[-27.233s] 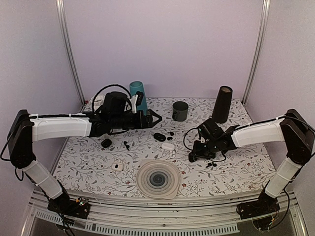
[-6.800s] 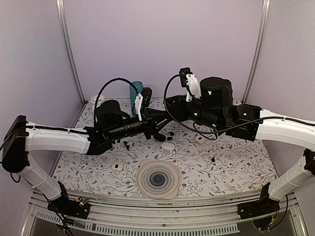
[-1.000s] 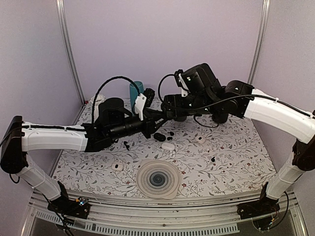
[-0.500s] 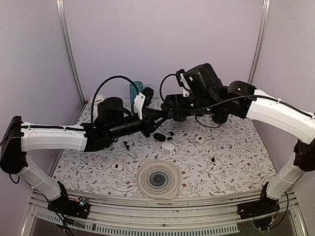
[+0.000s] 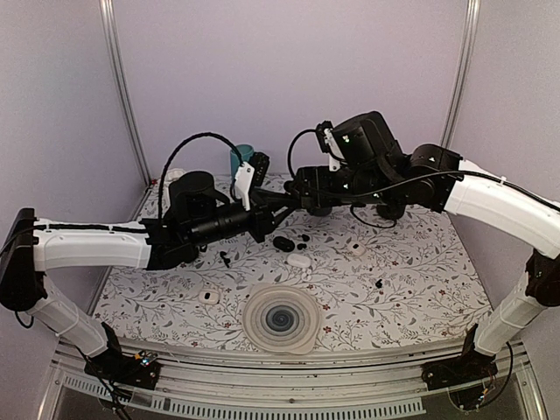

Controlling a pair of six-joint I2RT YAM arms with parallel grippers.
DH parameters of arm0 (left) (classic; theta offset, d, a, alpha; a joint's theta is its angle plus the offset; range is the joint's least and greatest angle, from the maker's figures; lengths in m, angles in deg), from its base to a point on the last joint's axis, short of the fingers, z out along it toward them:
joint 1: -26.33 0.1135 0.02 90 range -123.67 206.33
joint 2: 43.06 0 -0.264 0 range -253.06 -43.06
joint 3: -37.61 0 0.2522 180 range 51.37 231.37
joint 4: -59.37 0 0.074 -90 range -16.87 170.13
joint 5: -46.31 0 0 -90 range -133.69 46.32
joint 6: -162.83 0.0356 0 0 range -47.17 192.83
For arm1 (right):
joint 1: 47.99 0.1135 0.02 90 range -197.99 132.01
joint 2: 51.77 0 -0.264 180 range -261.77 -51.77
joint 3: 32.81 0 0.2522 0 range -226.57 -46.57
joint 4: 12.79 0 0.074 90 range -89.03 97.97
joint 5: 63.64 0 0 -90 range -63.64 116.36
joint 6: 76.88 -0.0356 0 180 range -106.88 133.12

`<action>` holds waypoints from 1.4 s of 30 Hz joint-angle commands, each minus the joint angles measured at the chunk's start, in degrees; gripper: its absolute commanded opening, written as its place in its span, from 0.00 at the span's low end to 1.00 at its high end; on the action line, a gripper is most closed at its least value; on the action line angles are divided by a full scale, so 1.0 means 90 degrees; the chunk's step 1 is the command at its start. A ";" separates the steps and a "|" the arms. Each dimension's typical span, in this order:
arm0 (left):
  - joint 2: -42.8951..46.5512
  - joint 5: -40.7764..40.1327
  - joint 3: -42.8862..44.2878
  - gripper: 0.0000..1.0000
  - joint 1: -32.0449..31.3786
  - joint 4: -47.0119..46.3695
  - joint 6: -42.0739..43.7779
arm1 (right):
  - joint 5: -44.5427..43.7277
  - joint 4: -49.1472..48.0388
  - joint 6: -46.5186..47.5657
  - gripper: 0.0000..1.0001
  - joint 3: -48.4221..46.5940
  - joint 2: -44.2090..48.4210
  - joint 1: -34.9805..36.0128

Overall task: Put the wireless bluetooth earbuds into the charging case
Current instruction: Adjust the left earbud in the left side groove of the charging case.

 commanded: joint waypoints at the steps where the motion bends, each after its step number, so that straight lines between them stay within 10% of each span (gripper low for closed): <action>1: 0.0305 0.0166 -0.0095 0.00 0.0070 -0.0493 -0.0042 | -0.0179 0.0152 -0.0069 0.85 0.0146 0.0153 -0.0047; 42: 0.0244 0.0259 -0.0104 0.00 0.0109 -0.0495 -0.0103 | 0.0007 -0.0715 0.0363 0.93 0.0473 0.0857 0.0105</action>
